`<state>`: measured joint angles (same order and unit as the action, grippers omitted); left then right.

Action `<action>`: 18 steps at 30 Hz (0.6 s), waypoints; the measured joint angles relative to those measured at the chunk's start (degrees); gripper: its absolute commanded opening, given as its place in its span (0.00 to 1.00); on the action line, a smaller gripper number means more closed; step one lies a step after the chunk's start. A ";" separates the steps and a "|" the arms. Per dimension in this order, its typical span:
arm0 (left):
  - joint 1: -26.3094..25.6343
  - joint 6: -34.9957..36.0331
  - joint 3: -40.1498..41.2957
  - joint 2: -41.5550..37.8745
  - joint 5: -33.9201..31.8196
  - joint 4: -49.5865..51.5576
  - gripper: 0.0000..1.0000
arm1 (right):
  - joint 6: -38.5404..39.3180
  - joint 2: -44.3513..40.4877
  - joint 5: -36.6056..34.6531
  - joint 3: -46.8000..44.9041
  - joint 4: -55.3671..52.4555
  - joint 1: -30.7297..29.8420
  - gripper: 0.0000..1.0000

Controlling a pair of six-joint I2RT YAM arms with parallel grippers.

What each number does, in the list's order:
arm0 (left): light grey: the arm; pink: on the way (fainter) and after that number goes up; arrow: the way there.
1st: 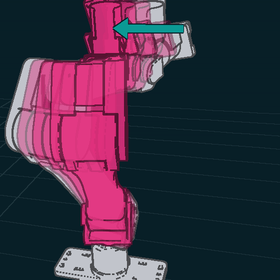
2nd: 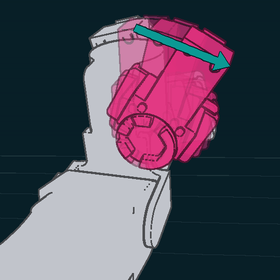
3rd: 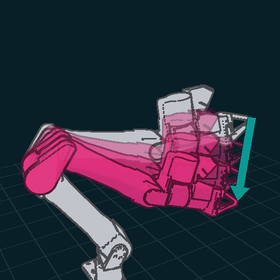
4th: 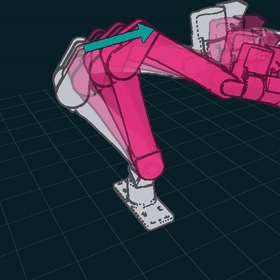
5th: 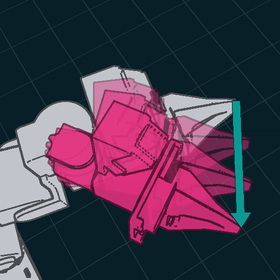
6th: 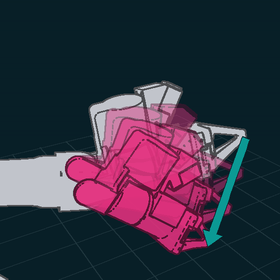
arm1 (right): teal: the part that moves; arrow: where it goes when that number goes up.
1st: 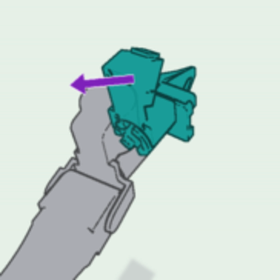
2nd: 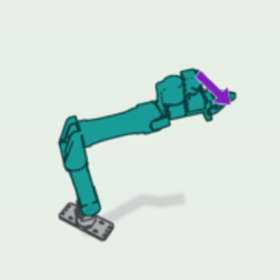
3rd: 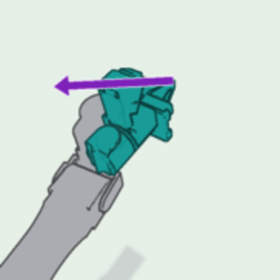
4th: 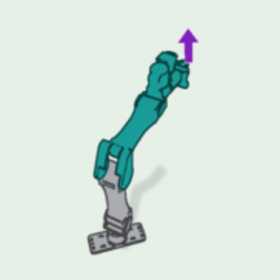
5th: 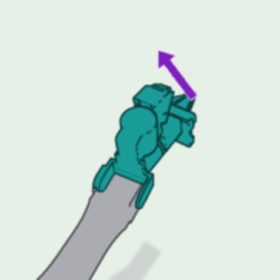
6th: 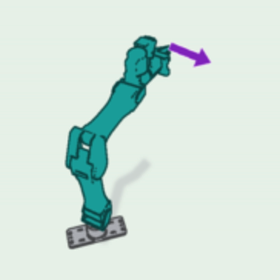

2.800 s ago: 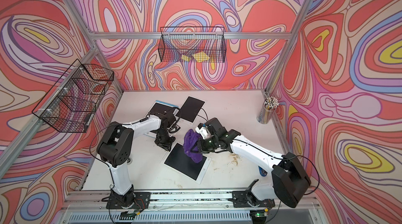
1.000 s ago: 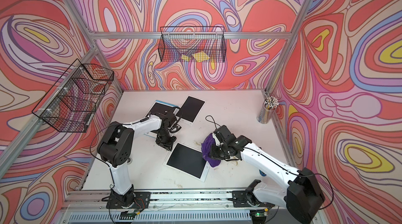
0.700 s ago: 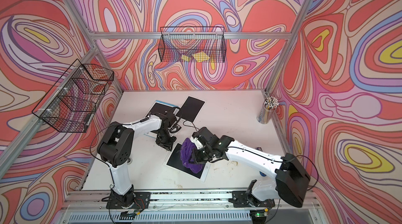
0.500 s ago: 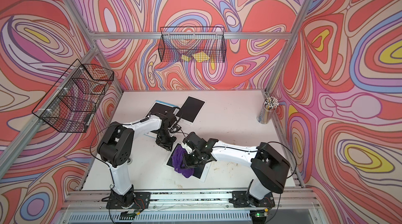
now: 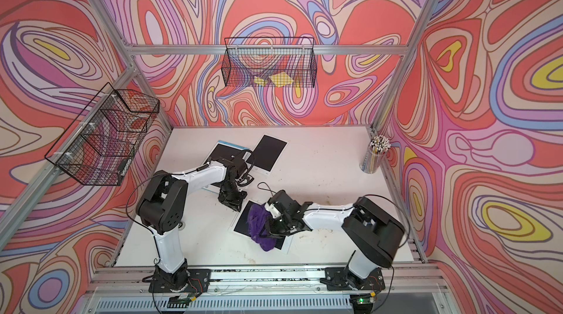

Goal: Wipe the drawing tablet
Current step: Wipe the dirt from the drawing tablet, then place the cleaning item at the center of the board.

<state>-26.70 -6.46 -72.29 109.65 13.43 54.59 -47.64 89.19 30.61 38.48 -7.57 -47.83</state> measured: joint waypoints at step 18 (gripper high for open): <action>0.00 -0.02 0.00 -0.17 -0.09 -0.26 0.17 | 10.80 -20.76 -37.03 16.68 -45.46 16.50 0.00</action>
<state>-26.70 -6.48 -72.29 109.47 13.34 54.33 -36.84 68.42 -6.42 55.16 -53.04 -31.33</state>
